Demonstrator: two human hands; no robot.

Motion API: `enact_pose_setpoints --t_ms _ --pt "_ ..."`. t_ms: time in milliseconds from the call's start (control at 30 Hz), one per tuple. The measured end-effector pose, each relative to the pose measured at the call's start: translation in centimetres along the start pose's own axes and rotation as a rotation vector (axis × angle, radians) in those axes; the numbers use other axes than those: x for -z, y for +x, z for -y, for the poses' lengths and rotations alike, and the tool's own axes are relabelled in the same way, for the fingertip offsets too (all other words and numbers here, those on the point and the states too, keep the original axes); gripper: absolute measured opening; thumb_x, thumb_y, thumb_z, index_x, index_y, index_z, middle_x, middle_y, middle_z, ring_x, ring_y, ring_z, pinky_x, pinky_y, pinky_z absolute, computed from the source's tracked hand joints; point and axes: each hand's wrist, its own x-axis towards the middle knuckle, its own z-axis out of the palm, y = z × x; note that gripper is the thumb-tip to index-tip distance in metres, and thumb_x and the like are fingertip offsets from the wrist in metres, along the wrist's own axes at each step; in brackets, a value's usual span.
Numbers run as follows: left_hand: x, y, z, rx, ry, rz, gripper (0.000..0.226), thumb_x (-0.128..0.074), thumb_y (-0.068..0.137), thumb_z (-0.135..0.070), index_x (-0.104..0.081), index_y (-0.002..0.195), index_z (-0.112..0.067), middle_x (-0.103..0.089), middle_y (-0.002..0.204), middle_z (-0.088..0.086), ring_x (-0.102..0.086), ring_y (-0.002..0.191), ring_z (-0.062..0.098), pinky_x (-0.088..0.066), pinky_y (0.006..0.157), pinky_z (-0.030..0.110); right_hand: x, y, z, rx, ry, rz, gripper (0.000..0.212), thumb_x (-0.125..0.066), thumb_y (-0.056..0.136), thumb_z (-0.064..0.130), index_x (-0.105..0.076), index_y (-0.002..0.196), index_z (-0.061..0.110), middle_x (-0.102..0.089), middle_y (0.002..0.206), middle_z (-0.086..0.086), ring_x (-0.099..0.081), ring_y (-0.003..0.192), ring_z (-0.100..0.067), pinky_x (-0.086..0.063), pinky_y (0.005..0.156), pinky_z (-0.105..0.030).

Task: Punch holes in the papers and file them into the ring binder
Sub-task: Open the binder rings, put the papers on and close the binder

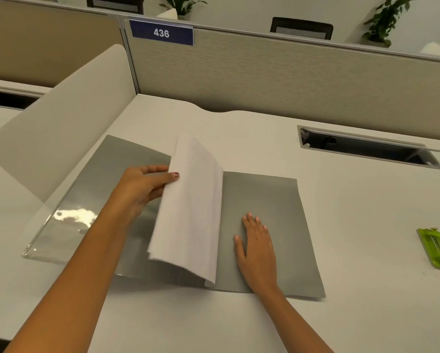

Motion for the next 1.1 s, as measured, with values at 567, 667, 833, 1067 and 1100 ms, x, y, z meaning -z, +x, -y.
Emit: enact_pose_setpoints --t_ms 567,667,833,1067,1100 --pt "-18.7 -1.4 4.7 0.121 -0.048 0.294 0.022 -0.074 0.074 0.004 -0.063 0.092 -0.003 -0.072 0.089 0.016 -0.074 0.069 0.023 -0.061 0.064 0.029 6.3 0.6 -2.3 -0.664 1.257 -0.040 0.031 -0.049 0.095 0.033 -0.066 0.102 0.009 -0.069 0.091 -0.010 -0.065 0.084 -0.028 -0.057 0.080 -0.044" --pt "-20.5 -1.3 7.0 0.087 0.143 0.279 0.025 -0.075 0.071 0.000 -0.066 0.093 -0.006 -0.073 0.093 0.015 -0.074 0.074 0.024 -0.061 0.072 0.036 7.4 0.8 -2.9 -0.835 1.444 -0.034 0.047 -0.045 0.093 0.043 -0.062 0.117 0.006 -0.060 0.108 -0.023 -0.059 0.093 -0.037 -0.046 0.094 -0.052" --pt "-20.6 -1.6 9.2 -0.098 0.482 0.392 0.041 -0.075 0.077 -0.026 -0.062 0.115 -0.017 -0.069 0.108 -0.002 -0.066 0.092 0.012 -0.053 0.082 0.024 8.2 1.1 -4.0 -0.858 1.529 0.012 0.046 -0.038 0.096 0.044 -0.063 0.115 0.010 -0.071 0.080 -0.012 -0.068 0.073 -0.026 -0.056 0.072 -0.038" --pt "-17.1 -1.6 13.2 -0.523 0.854 0.363 0.045 -0.047 0.094 -0.043 -0.046 0.135 -0.025 -0.033 0.153 -0.004 -0.017 0.146 0.015 0.001 0.119 0.039 9.9 1.9 -5.0 -0.732 1.297 0.150 0.040 -0.050 0.093 0.044 -0.068 0.113 0.015 -0.073 0.105 -0.011 -0.070 0.094 -0.030 -0.057 0.080 -0.043" --pt "-16.6 -1.4 14.0 -0.580 0.934 0.337 0.048 -0.044 0.094 -0.045 -0.042 0.137 -0.025 -0.026 0.156 -0.004 -0.009 0.147 0.015 0.008 0.118 0.040 9.9 2.1 -5.4 -0.708 1.154 0.157 0.035 -0.057 0.090 0.041 -0.068 0.112 0.015 -0.073 0.105 -0.009 -0.071 0.094 -0.029 -0.056 0.083 -0.044"
